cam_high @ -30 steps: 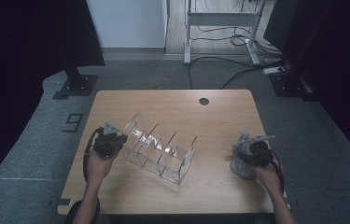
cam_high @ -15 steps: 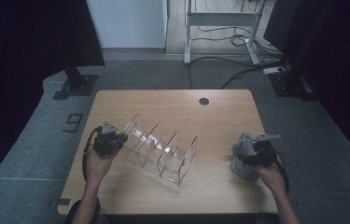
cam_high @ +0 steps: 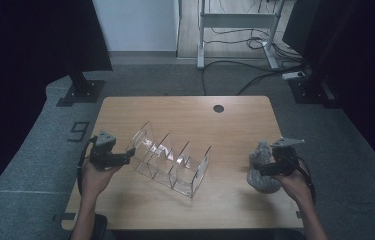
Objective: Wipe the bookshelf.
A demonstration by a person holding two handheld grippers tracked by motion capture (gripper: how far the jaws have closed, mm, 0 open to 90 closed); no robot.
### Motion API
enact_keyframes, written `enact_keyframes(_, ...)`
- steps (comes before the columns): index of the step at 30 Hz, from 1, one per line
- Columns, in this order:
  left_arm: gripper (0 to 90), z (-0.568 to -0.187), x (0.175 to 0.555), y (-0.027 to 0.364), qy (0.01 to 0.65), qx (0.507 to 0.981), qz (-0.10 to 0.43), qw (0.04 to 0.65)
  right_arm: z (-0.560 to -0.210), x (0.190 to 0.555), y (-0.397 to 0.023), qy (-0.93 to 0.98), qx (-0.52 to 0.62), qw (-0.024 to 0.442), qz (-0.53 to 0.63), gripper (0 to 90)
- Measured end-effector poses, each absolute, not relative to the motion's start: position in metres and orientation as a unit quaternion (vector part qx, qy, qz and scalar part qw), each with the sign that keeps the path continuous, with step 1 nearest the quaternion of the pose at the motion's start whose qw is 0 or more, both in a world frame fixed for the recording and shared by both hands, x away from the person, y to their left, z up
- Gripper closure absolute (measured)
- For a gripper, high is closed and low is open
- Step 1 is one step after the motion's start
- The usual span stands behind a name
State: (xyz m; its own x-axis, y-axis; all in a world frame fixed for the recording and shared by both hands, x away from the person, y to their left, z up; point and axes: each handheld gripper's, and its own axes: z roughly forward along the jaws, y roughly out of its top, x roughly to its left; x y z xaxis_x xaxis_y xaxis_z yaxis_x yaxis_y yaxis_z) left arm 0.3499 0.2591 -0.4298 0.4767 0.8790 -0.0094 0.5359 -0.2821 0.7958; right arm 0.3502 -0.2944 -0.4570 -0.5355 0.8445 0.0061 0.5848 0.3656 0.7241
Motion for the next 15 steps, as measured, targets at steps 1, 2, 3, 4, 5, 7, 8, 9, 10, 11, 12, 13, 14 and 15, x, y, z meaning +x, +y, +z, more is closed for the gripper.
enact_keyframes(1, 13.2, -0.430, 0.348, 0.260, 0.461, 0.768, 0.222, 0.386, -0.454, 0.350, -0.293, 0.805, 0.439, 0.187, 0.352, 0.0)
enact_keyframes(2, 11.4, -0.430, 0.346, 0.261, 0.461, 0.768, 0.220, 0.386, -0.453, 0.350, -0.291, 0.806, 0.436, 0.188, 0.354, 0.0)
enact_keyframes(3, 8.0, -0.431, 0.344, 0.262, 0.459, 0.771, 0.219, 0.383, -0.450, 0.350, -0.290, 0.807, 0.432, 0.190, 0.355, 0.0)
enact_keyframes(4, 4.5, -0.431, 0.344, 0.262, 0.459, 0.771, 0.219, 0.383, -0.448, 0.350, -0.288, 0.808, 0.428, 0.189, 0.357, 0.0)
enact_keyframes(5, 1.1, -0.434, 0.339, 0.263, 0.455, 0.776, 0.221, 0.376, -0.446, 0.350, -0.285, 0.809, 0.424, 0.189, 0.361, 0.0)
enact_keyframes(7, 0.0, -0.438, 0.335, 0.264, 0.451, 0.782, 0.219, 0.371, -0.442, 0.351, -0.280, 0.810, 0.418, 0.189, 0.366, 0.0)
enact_keyframes(8, 0.0, -0.441, 0.333, 0.265, 0.449, 0.783, 0.215, 0.373, -0.441, 0.351, -0.277, 0.811, 0.413, 0.189, 0.368, 0.0)
enact_keyframes(9, 0.0, -0.442, 0.332, 0.266, 0.448, 0.783, 0.212, 0.375, -0.439, 0.351, -0.273, 0.813, 0.406, 0.188, 0.371, 0.0)
enact_keyframes(10, 0.0, -0.447, 0.330, 0.267, 0.447, 0.783, 0.208, 0.379, -0.438, 0.351, -0.270, 0.814, 0.403, 0.187, 0.373, 0.0)
enact_keyframes(11, 0.0, -0.448, 0.330, 0.267, 0.445, 0.784, 0.208, 0.380, -0.438, 0.352, -0.265, 0.818, 0.395, 0.183, 0.375, 0.0)
enact_keyframes(12, 0.0, -0.452, 0.329, 0.267, 0.442, 0.785, 0.205, 0.382, -0.438, 0.353, -0.263, 0.819, 0.394, 0.182, 0.376, 0.0)
enact_keyframes(13, 0.0, -0.455, 0.328, 0.266, 0.440, 0.786, 0.204, 0.382, -0.438, 0.354, -0.258, 0.822, 0.388, 0.179, 0.378, 0.0)
enact_keyframes(14, 0.0, -0.459, 0.328, 0.264, 0.437, 0.788, 0.206, 0.382, -0.438, 0.354, -0.256, 0.823, 0.384, 0.177, 0.379, 0.0)
enact_keyframes(15, 0.0, -0.462, 0.328, 0.263, 0.435, 0.789, 0.206, 0.382, -0.439, 0.356, -0.251, 0.824, 0.380, 0.175, 0.383, 0.0)
